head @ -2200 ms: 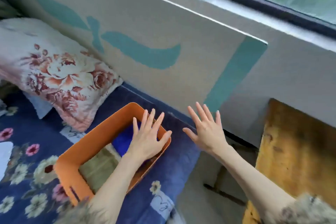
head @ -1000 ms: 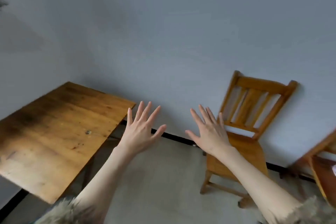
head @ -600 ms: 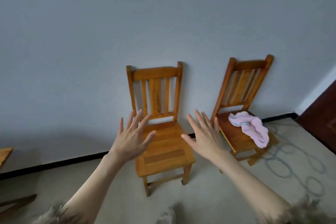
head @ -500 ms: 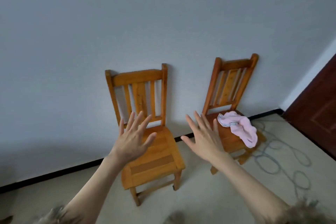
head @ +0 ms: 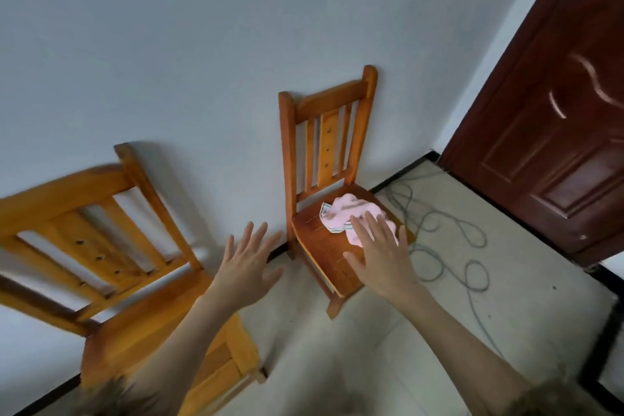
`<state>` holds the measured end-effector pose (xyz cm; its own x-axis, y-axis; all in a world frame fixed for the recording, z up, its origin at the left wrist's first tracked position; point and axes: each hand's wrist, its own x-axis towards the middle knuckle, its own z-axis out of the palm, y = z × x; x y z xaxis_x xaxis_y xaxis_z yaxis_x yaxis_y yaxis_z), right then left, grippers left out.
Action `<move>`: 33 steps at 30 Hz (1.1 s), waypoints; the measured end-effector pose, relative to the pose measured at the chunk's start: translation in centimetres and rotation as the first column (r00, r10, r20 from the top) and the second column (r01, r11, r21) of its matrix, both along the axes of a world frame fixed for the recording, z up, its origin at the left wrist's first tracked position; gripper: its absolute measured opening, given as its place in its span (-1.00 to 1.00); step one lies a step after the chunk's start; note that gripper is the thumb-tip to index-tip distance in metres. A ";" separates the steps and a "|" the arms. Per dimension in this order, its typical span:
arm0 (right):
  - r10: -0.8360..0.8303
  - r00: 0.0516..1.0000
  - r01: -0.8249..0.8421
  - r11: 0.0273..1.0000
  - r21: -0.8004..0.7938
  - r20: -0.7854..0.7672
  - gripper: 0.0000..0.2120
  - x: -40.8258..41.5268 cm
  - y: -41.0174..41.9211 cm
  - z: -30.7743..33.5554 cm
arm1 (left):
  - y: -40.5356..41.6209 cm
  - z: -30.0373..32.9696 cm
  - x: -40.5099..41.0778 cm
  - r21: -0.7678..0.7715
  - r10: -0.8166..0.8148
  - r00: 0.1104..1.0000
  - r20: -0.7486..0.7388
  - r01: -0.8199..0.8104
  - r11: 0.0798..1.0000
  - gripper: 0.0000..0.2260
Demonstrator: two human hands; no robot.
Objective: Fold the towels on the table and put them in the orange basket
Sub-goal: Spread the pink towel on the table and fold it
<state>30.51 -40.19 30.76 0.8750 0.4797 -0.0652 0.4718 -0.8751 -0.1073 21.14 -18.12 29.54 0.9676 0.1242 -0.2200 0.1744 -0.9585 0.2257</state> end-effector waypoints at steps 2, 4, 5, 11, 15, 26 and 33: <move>-0.020 0.998 0.019 1.000 -0.020 -0.051 -0.40 3.9 -1.3 -1.6 | -1.3 -1.5 4.0 -0.013 -0.017 0.999 -0.032 0.017 1.000 -0.42; -0.011 0.996 0.007 0.999 -0.036 -0.086 -0.41 8.1 -2.7 -3.5 | -2.7 -3.4 8.2 -0.030 -0.018 0.997 -0.071 0.016 0.999 -0.42; -0.004 0.995 0.000 1.000 -0.031 -0.100 -0.42 10.2 -3.4 -4.6 | -3.4 -4.5 10.3 -0.040 -0.011 0.996 -0.092 0.007 0.999 -0.43; 0.031 0.971 -0.051 0.996 -0.080 -0.236 -0.42 21.5 -7.8 -10.4 | -8.6 -9.7 21.0 -0.120 0.065 0.964 -0.259 -0.099 0.988 -0.45; 0.011 0.945 -0.054 0.991 -0.122 -0.328 -0.44 27.9 -9.5 -14.7 | -11.2 -13.8 26.7 -0.151 0.068 0.919 -0.389 -0.136 0.979 -0.47; -0.425 0.576 0.588 0.809 -0.008 -0.698 -0.56 39.8 -10.5 -33.3 | -12.5 -30.7 41.0 -0.207 -0.096 0.991 -0.096 0.074 0.975 -0.51; -0.513 0.471 0.718 0.696 -0.026 -0.717 -0.69 42.5 -9.7 -41.7 | -12.2 -39.4 43.5 -0.190 -0.161 0.969 -0.186 0.125 0.974 -0.47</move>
<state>72.96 -49.86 -10.91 0.7234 -0.0822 -0.6856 -0.4607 -0.7970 -0.3906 64.63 -30.33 -9.88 0.9070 -0.0702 -0.4152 0.0965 -0.9252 0.3671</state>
